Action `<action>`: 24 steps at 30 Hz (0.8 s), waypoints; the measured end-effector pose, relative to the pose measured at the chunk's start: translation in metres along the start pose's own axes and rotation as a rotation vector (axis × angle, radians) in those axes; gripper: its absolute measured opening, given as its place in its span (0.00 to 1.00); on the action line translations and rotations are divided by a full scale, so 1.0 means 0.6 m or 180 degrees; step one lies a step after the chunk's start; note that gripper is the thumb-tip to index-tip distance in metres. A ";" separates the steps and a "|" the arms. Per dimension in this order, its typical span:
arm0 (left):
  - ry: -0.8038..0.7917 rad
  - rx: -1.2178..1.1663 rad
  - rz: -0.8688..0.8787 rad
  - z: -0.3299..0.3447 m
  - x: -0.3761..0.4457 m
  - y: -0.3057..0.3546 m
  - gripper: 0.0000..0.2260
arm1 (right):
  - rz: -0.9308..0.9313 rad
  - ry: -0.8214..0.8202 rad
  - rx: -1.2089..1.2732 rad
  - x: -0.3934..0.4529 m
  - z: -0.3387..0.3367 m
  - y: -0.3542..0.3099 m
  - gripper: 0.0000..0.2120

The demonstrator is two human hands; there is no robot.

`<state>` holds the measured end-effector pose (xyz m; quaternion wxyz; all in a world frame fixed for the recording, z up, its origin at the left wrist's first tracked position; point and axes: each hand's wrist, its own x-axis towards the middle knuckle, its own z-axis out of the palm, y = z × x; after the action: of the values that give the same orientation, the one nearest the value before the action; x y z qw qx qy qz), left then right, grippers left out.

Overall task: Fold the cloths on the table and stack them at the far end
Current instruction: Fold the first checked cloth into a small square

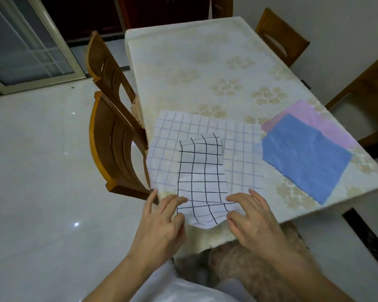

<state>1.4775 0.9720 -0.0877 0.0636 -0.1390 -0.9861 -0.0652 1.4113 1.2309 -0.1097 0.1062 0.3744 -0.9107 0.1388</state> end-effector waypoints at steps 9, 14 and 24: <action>-0.0246 -0.0312 0.0147 -0.023 -0.030 0.017 0.06 | 0.0104 -0.0009 0.0113 -0.052 -0.037 -0.035 0.04; -0.0101 -0.0275 0.0123 -0.026 0.031 -0.022 0.04 | 0.0278 0.0106 0.0092 -0.004 -0.032 -0.003 0.05; -0.0391 -0.0085 0.0234 0.050 0.238 -0.128 0.06 | 0.0713 0.0147 0.0028 0.150 0.046 0.118 0.02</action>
<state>1.3165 0.9410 -0.1053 0.0035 -0.1798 -0.9814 -0.0673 1.2959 1.2110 -0.1210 0.1093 0.2674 -0.9435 0.1625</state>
